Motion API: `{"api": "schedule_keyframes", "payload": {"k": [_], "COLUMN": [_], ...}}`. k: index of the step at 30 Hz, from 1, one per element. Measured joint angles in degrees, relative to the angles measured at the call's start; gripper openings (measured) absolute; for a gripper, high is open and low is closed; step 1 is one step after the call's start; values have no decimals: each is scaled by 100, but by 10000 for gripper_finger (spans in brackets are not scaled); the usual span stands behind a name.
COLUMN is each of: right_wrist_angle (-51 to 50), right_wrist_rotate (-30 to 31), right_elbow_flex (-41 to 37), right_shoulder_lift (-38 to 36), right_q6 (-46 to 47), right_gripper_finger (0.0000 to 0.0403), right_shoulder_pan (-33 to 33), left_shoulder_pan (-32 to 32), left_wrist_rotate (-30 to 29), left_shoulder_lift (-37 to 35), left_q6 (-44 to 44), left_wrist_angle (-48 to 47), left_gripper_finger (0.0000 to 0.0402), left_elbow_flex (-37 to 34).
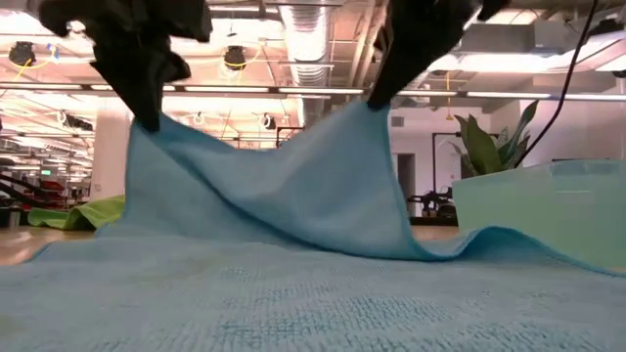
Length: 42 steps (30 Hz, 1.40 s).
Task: Roll microfiber towels into tight, uniform cylinder then place into a basket
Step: Fold the blue microfiber towel
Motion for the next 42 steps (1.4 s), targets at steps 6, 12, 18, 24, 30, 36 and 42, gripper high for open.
{"api": "schedule_keyframes", "payload": {"k": [6, 12, 18, 24, 30, 36, 42], "right_wrist_angle": [-503, -812, -1064, -1576, -1980, -2345, -2441], "right_wrist_rotate": [415, 441, 481, 829, 1444, 1831, 1820], "right_elbow_flex": [558, 1071, 1413, 1729, 1897, 1744, 1299], "right_shoulder_lift": [0, -4, -8, -9, -9, -11, -8], "right_q6": [0, 0, 0, 2, 1, 138, 352], "right_gripper_finger": [0, 0, 0, 0, 0, 0, 0], "right_shoulder_pan": [331, 611, 807, 944, 852, 475, 42], "left_shoulder_pan": [-446, -848, -1091, -1107, -840, -280, 73], "left_wrist_rotate": [-63, -70, -112, -425, -1135, -1692, -2046], "left_shoulder_lift": [0, 0, 0, -2, -7, 2, 10], "left_q6": [-421, -705, -891, -892, -686, -174, -104], "left_wrist_angle": [-577, -890, -1277, -1983, -2533, -2425, -2300], "left_gripper_finger": [0, 0, 0, 0, 0, 0, 0], "left_elbow_flex": [384, 719, 1168, 1606, 1859, 1761, 1601]}}
